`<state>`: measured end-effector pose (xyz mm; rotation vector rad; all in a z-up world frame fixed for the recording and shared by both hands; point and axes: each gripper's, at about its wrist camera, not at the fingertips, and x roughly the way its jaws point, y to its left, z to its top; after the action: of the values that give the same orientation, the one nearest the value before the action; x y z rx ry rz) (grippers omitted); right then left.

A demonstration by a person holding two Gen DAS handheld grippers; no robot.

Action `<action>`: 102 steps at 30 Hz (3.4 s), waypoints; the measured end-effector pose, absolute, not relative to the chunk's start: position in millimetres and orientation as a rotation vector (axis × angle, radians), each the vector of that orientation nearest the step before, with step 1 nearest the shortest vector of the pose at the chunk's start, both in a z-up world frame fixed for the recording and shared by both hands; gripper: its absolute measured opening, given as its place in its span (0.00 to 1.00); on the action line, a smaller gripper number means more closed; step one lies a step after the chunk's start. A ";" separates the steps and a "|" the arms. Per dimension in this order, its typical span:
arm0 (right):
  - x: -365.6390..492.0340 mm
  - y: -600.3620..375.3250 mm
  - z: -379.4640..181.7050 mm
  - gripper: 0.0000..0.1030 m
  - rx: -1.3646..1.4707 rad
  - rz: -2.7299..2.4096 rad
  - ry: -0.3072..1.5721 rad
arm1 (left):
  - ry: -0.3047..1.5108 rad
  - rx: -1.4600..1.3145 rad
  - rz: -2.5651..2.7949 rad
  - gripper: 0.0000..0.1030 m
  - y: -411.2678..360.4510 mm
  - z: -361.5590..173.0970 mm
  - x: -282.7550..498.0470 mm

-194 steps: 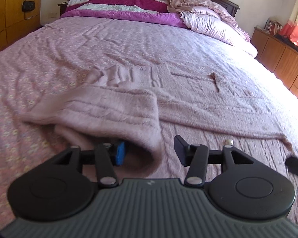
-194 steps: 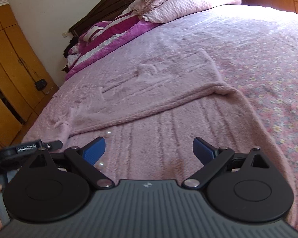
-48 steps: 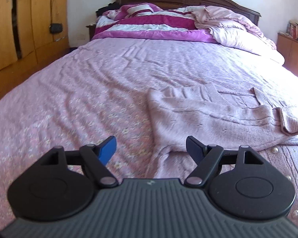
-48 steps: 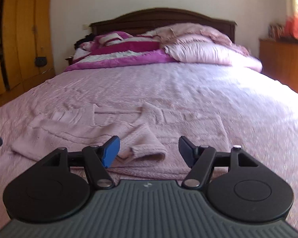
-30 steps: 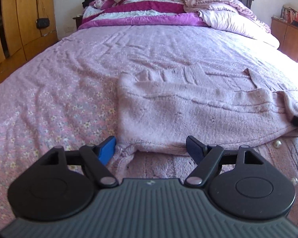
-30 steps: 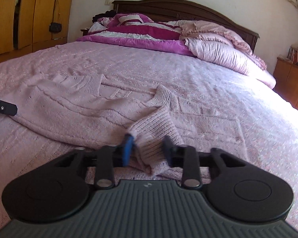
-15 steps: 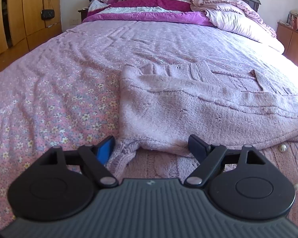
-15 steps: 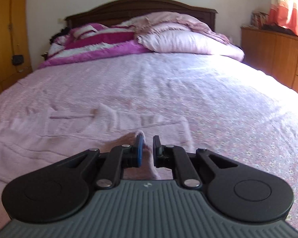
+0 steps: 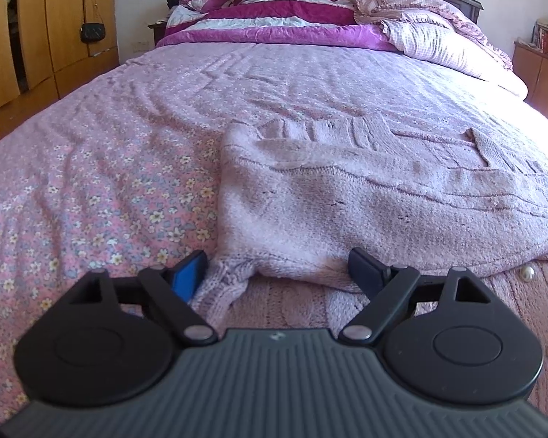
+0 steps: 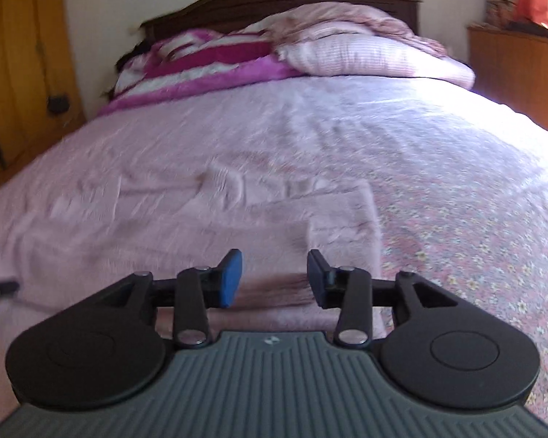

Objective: Fold small clothes

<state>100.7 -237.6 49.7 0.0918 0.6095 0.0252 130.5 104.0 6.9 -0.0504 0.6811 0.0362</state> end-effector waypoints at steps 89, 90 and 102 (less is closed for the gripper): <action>-133.1 -137.5 40.0 0.96 -0.345 0.131 0.603 | 0.828 0.299 -0.371 0.83 24.5 8.9 -94.5; -131.3 -139.5 41.1 0.96 -0.330 0.131 0.606 | 0.829 0.324 -0.377 0.83 21.4 7.1 -95.1; -129.5 -146.4 44.7 0.96 -0.228 0.141 0.636 | 0.827 0.578 -0.311 0.86 -1.5 -16.2 -90.5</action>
<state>-129.5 -146.4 44.7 -0.2280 0.6358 0.1414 -90.5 -1.5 -16.2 0.5783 0.8275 -0.3106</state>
